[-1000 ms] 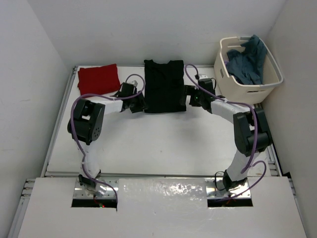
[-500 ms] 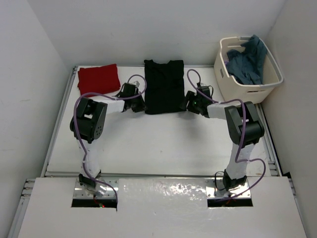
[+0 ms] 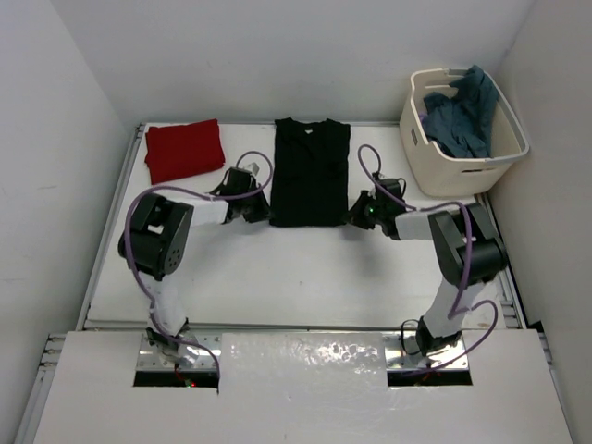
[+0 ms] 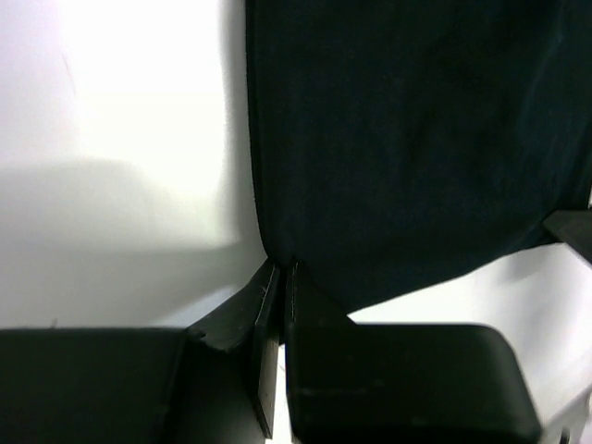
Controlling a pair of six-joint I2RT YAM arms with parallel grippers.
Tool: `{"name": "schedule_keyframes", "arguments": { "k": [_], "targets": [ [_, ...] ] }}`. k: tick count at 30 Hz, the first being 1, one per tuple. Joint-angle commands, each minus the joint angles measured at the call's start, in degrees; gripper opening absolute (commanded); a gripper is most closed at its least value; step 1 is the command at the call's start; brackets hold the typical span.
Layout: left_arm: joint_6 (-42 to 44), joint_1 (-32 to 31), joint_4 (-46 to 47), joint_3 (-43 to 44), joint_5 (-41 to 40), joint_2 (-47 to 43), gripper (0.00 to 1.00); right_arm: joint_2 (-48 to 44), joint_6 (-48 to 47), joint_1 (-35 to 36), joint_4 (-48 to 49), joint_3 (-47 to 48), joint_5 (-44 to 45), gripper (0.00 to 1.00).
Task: Fold and stack the t-shirts
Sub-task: Grab one side of the 2/3 rectangular tshirt with both arms, then fold the long partially folded tshirt into a neat square
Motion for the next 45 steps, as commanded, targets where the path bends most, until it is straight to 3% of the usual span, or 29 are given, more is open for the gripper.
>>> {"name": "schedule_keyframes", "arguments": {
  "k": [1, 4, 6, 11, 13, 17, 27, 31, 45],
  "targets": [
    [-0.1, -2.9, -1.8, -5.3, -0.1, -10.1, 0.00, -10.8, -1.9, 0.0, -1.8, -6.9, -6.7, 0.00],
    [-0.4, -6.3, -8.0, -11.4, -1.7, -19.1, 0.00, -21.5, -6.3, 0.0, -11.1, -11.8, -9.5, 0.00],
    [-1.0, -9.1, -12.7, -12.5, -1.3, -25.5, 0.00, -26.3, -11.7, 0.0, -23.1, -12.1, -10.9, 0.00],
    [-3.4, -11.5, -19.7, -13.9, 6.8, -33.3, 0.00, -39.8, -17.4, 0.0, -46.7, -7.1, -12.9, 0.00],
    [-3.1, -12.4, -22.2, -11.1, 9.6, -34.9, 0.00, -41.9, -18.3, 0.0, -51.4, -3.6, -14.6, 0.00],
    [-1.8, -12.6, -23.6, -5.0, 8.7, -35.9, 0.00, -42.4, -17.7, 0.0, -52.8, 1.3, -17.0, 0.00],
    [-0.4, -11.5, -19.5, 6.9, -4.2, -32.1, 0.00, -33.8, -14.0, -1.7, -49.2, 14.9, -6.9, 0.00],
    [-1.1, -8.0, -13.6, 8.0, -2.8, -29.2, 0.00, -30.5, -13.1, -3.0, -45.7, 18.1, -6.0, 0.00],
    [0.0, -2.0, -8.6, 21.5, -4.2, -10.4, 0.00, -11.0, -11.9, -7.0, -41.5, 31.6, -7.3, 0.00]
  ]
}}
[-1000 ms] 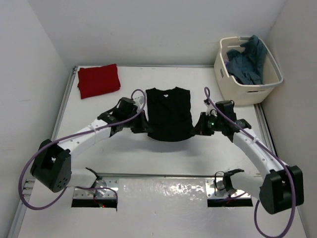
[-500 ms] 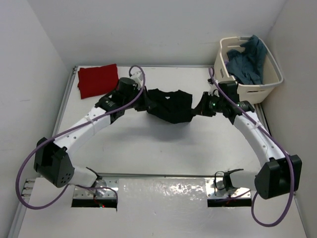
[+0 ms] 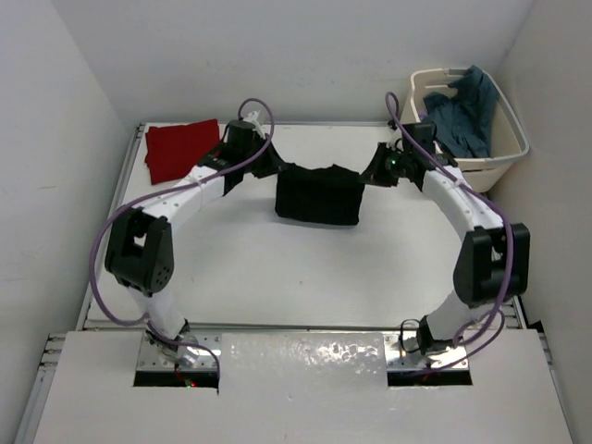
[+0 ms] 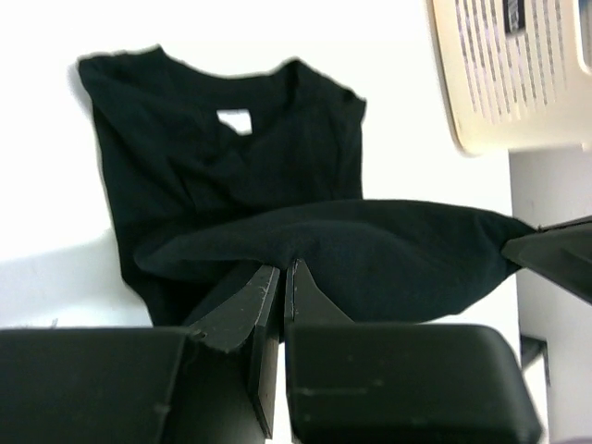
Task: Fold and stack the t-shirts
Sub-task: Fold the long partially folded tshirt into a neat square
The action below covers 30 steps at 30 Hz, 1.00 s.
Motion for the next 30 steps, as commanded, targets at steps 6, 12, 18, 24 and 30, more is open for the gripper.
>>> {"name": "schedule_keyframes", "arguments": {
  "k": [6, 12, 18, 24, 30],
  "targets": [
    [3.6, 2.5, 5.5, 12.4, -1.3, 11.1, 0.00, 9.2, 0.3, -1.6, 7.7, 8.8, 3.2, 0.00],
    [4.4, 3.1, 6.1, 22.2, 0.5, 21.4, 0.00, 19.2, -0.1, -2.1, 7.9, 16.5, 4.1, 0.00],
    [4.2, 4.2, 8.5, 28.7, -1.5, 29.2, 0.00, 27.8, -0.2, -2.8, 11.5, 23.0, 1.6, 0.02],
    [2.9, 5.4, 10.0, 33.7, -0.1, 34.9, 0.00, 39.0, -0.5, -2.9, 18.2, 31.7, -4.7, 0.08],
    [2.2, 6.7, 7.5, 37.0, -0.9, 38.1, 0.01, 43.9, -0.1, -2.9, 19.0, 37.1, -5.8, 0.57]
  ]
}}
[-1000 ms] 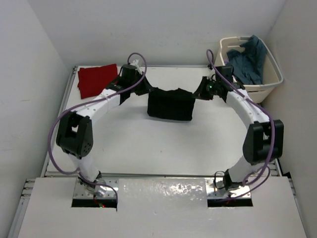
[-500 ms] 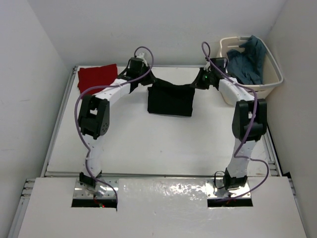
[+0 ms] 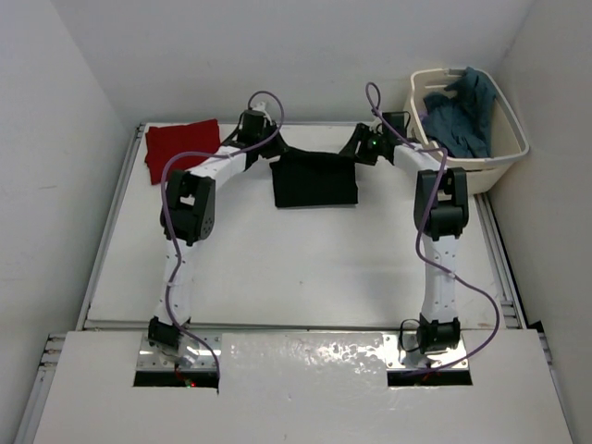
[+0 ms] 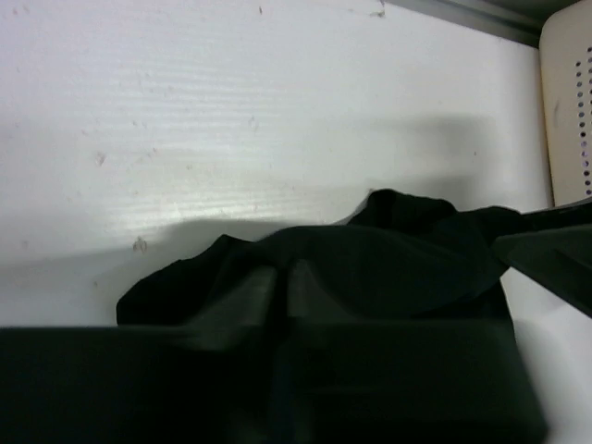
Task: Fold and stack the t-shirts
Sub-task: Fold the long partially folded tshirt into a neat square, then smooth out wrinkles on the folded tshirt
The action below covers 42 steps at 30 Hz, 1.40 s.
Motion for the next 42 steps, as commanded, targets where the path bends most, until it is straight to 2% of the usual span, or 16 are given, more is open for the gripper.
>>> {"name": "schedule_keyframes", "arguments": {
  "k": [1, 2, 3, 4, 5, 6, 13, 18, 24, 28, 35, 39, 42],
  "targets": [
    [-0.5, 1.8, 1.7, 4.6, -1.4, 0.3, 0.24, -0.8, -1.2, 0.0, 3.7, 4.8, -2.3, 0.58],
    [-0.5, 2.1, 1.5, 4.6, -1.5, 0.0, 0.51, -1.5, -1.3, 0.0, 3.2, 5.1, -2.4, 0.64],
    [-0.3, 2.4, 1.3, 4.8, -1.4, -0.9, 0.82, -2.1, -1.7, 0.0, 3.2, 5.3, -2.4, 0.68],
    [-0.2, 2.7, 1.1, 4.8, -1.6, -1.6, 0.99, -2.9, -2.2, 0.0, 3.1, 5.2, -2.4, 0.72],
    [0.1, 2.7, 0.7, 4.8, -1.7, -3.2, 1.00, -4.6, -2.4, 0.0, 3.1, 5.0, -2.4, 0.97],
    [0.4, 2.6, 0.6, 4.6, -1.7, -4.0, 1.00, -5.6, -2.9, 0.0, 2.9, 4.8, -2.4, 0.99],
    [2.5, -0.6, -0.8, 0.9, 1.5, -10.0, 1.00, -14.8, -3.0, 0.5, 5.0, -5.1, -2.3, 0.99],
    [1.5, -5.4, 0.9, -6.4, 7.5, -12.1, 1.00, -15.2, 1.1, 1.4, 8.4, -9.1, -7.2, 0.99],
    [-2.6, -7.0, 8.1, -16.7, 14.3, -12.1, 1.00, -7.5, 5.8, 2.6, 11.3, -3.3, -9.6, 0.99],
    [-2.5, -7.1, 9.4, -20.0, 16.0, -10.7, 1.00, 2.3, 9.6, 3.2, 14.2, 3.3, -11.5, 0.99],
    [0.9, -7.0, 5.7, -24.4, 15.9, -8.5, 1.00, 16.7, 12.7, 3.2, 20.0, 21.1, -4.5, 0.99],
    [4.2, -7.1, 3.5, -27.3, 15.3, -10.9, 1.00, 16.0, 13.6, 3.2, 23.8, 22.4, -3.6, 0.99],
    [5.8, -7.1, 2.4, -25.6, 15.3, -13.2, 1.00, 10.6, 10.2, 3.2, 22.3, 20.9, -3.2, 0.99]
  ]
}}
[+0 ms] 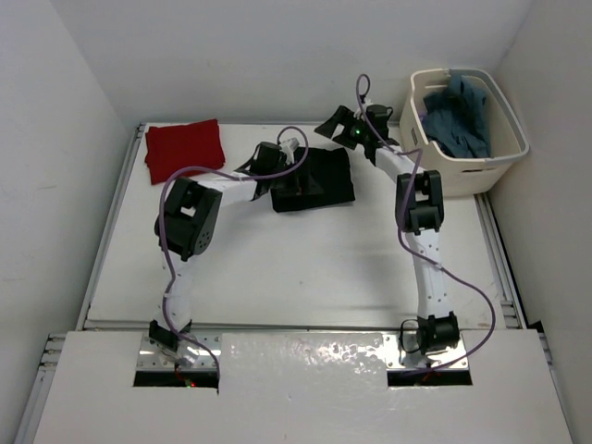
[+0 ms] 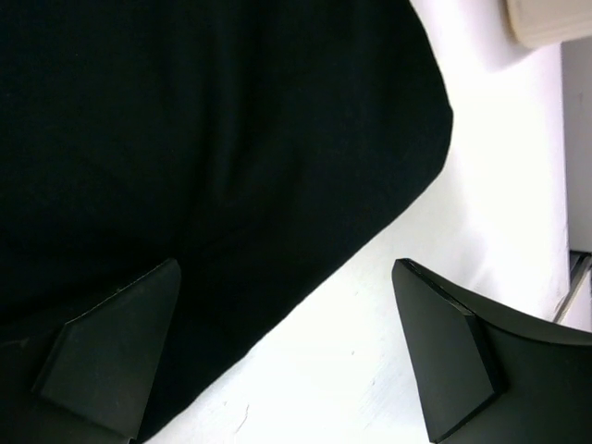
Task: Fold and stack the t-shirts
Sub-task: Smooth out wrinkles on the folded tshirt
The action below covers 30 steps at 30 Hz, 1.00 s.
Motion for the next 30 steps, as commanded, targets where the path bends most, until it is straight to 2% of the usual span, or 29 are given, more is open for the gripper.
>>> {"name": "schedule_keyframes", "arguments": {
  "k": [1, 4, 7, 8, 10, 13, 19, 23, 24, 26, 30],
  "targets": [
    [3.9, 0.3, -6.4, 0.1, -0.4, -3.0, 1.00, -8.9, -3.1, -0.1, 3.2, 0.5, 1.2, 0.99],
    [4.7, 0.3, -7.6, 4.3, -2.2, -5.2, 1.00, -17.6, -5.2, -0.1, 1.5, -5.6, -1.3, 0.99],
    [2.9, 0.7, -5.9, 8.2, -5.4, -7.5, 1.00, -27.5, -5.7, 0.1, 1.9, -16.6, -2.8, 0.99],
    [2.5, 1.4, -5.1, 9.1, -5.9, -7.6, 1.00, -29.9, -5.4, 0.2, 2.6, -23.6, -3.3, 0.99],
    [1.3, 2.4, -5.0, 12.6, -5.7, -6.3, 1.00, -36.1, -3.8, 0.2, 5.9, -30.3, -3.2, 0.99],
    [0.4, 5.2, -5.4, 18.2, -5.7, -2.2, 1.00, -40.4, -0.6, 0.5, 10.9, -41.5, -4.0, 0.99],
    [-0.8, 6.3, -5.9, 29.6, -4.5, 9.1, 1.00, -39.6, 9.4, 1.5, 22.8, -52.4, -8.2, 0.99],
    [-3.2, 7.4, -3.9, 31.2, -2.1, 15.3, 1.00, -36.1, 14.8, 1.6, 30.3, -56.1, -10.3, 0.99],
    [-3.7, 7.6, -0.7, 31.1, -1.4, 16.1, 1.00, -35.3, 15.6, 1.5, 31.8, -57.0, -10.5, 0.99],
    [-4.6, 7.7, 0.5, 31.3, -1.3, 18.2, 1.00, -34.0, 16.5, 1.6, 34.7, -59.4, -9.3, 0.99],
    [-4.5, 8.1, -2.3, 34.6, -5.0, 21.5, 1.00, -32.6, 12.1, 1.5, 31.6, -62.4, -6.9, 0.99]
  ]
}}
